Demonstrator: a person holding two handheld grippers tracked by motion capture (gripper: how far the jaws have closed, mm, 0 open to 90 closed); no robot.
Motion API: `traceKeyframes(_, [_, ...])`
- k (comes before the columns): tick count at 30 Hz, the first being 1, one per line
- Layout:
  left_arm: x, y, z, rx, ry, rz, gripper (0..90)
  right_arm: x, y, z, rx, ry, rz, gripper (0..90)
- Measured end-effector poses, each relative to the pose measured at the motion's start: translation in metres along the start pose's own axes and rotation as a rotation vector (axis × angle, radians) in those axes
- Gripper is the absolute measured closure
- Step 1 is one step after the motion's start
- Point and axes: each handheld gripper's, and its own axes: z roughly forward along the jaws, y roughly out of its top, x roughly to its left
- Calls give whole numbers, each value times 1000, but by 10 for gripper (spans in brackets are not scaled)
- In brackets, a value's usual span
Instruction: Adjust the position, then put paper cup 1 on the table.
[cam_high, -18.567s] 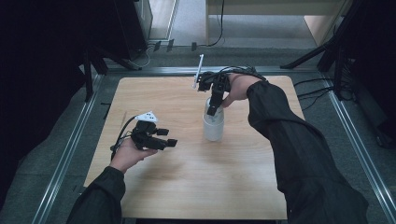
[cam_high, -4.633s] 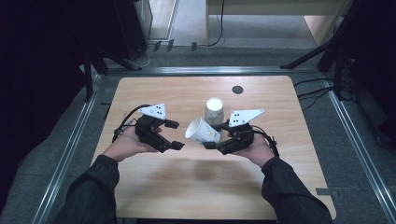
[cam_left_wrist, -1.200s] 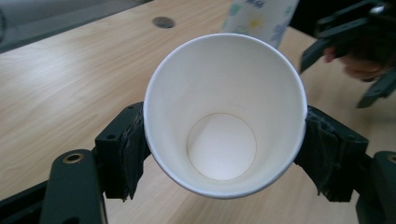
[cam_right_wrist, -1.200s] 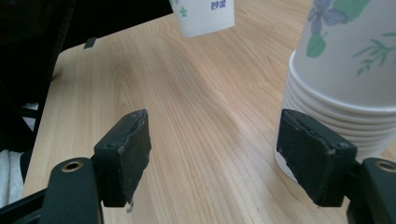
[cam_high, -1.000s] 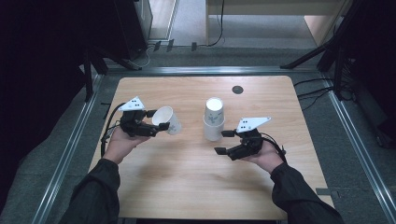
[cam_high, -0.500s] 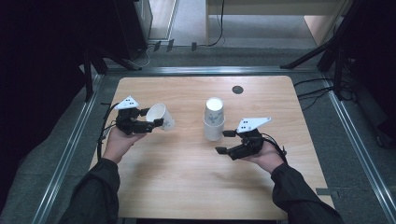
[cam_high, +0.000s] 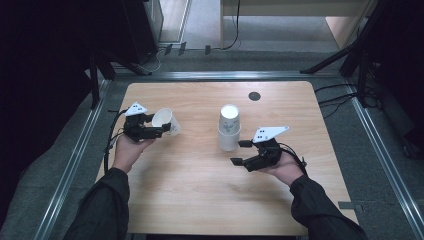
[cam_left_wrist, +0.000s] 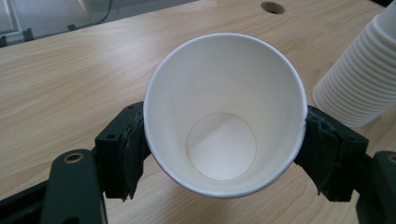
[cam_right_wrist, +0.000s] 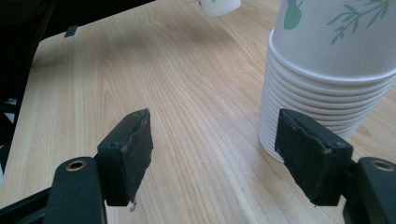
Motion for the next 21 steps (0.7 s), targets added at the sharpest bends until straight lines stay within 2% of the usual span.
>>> traceKeyframes(7, [4,-2,8,45,17,-23,242,0,-1,0,1,-2,0,282])
traceKeyframes(14, [2,-3,14,88,76,11,241,-1,-3,0,4,-3,6,284])
traceKeyframes(21, [-1,-4,20,126,84,29,238,-3,-4,1,10,-7,14,284])
